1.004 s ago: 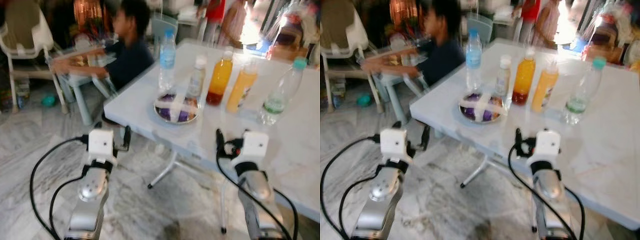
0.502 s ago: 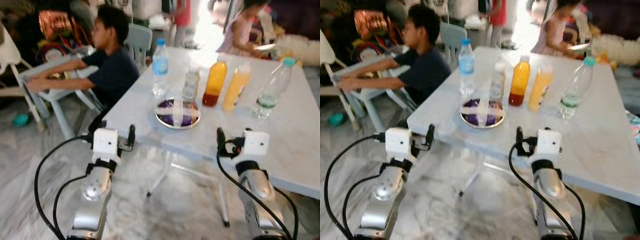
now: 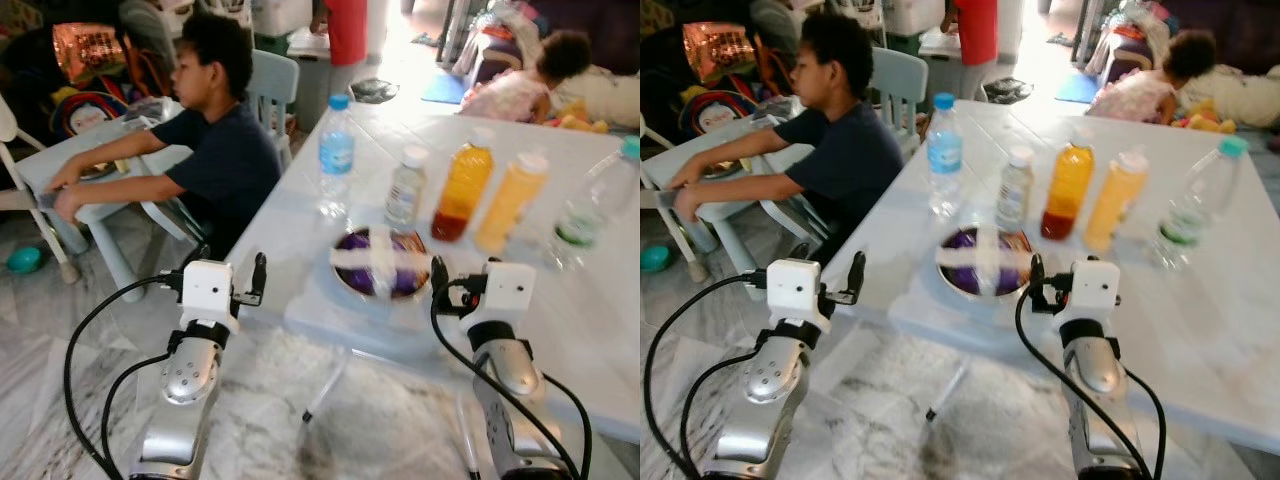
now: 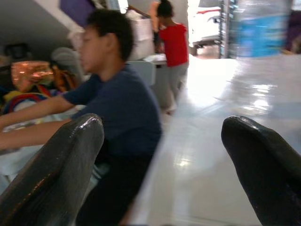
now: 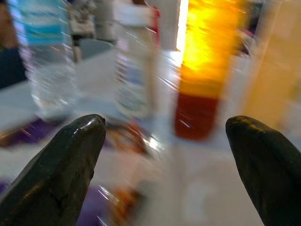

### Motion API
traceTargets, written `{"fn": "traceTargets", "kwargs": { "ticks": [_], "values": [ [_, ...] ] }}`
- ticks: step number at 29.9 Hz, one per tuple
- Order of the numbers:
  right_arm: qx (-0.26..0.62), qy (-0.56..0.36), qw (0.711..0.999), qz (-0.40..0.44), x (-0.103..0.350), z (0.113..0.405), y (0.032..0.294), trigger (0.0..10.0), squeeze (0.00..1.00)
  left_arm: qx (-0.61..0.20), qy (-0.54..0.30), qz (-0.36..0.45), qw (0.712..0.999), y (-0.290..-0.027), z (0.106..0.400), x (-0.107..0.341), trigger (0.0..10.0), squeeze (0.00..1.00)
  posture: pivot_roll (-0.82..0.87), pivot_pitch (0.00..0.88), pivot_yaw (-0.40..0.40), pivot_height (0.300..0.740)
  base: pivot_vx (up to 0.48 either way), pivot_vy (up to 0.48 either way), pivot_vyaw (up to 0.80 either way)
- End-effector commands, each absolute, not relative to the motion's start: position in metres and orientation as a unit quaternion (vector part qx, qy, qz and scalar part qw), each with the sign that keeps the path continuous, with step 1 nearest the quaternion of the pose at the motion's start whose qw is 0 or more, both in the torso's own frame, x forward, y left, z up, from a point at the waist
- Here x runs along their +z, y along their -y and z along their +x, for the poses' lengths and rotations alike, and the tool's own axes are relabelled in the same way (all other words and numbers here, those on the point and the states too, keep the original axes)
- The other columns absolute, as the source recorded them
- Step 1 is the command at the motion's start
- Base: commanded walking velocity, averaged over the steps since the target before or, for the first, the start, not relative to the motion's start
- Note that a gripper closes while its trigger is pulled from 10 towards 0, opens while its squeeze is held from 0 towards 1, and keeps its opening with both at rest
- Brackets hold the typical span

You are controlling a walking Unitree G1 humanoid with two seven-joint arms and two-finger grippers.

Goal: Restocking fridge

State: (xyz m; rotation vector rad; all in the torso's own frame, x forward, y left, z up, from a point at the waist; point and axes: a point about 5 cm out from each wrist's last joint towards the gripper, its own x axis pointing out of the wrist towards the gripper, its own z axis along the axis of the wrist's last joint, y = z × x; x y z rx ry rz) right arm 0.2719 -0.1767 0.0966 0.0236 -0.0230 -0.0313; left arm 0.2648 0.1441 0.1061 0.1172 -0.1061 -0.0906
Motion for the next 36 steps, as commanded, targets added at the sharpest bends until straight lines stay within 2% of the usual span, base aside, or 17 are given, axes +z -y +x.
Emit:
{"fn": "traceTargets", "kwargs": {
  "ticks": [1,17,22,36],
  "values": [
    [-0.006,0.009,1.0,0.016,0.096,0.272,0.171,10.0,0.0,-0.039,0.046,0.063,0.996,-0.15,0.263,0.103,10.0,0.0,0.02,0.0,0.0,0.74,0.0,0.0,0.0],
    [-0.015,0.001,1.0,0.022,0.091,0.267,0.17,10.0,0.0,-0.039,0.05,0.056,0.996,-0.148,0.264,0.106,10.0,0.0,0.02,0.0,-0.006,0.74,0.0,0.0,0.0],
    [-0.022,-0.01,0.999,0.048,0.089,0.264,0.169,10.0,0.0,-0.041,0.051,0.052,0.996,-0.147,0.265,0.107,10.0,0.0,0.02,0.0,-0.007,0.74,0.0,0.0,0.0],
    [0.037,-0.07,0.991,0.108,0.074,0.263,0.158,10.0,0.0,-0.043,0.05,0.05,0.997,-0.145,0.264,0.107,10.0,0.0,0.02,0.0,-0.013,0.74,0.0,0.0,0.0]
  ]
}}
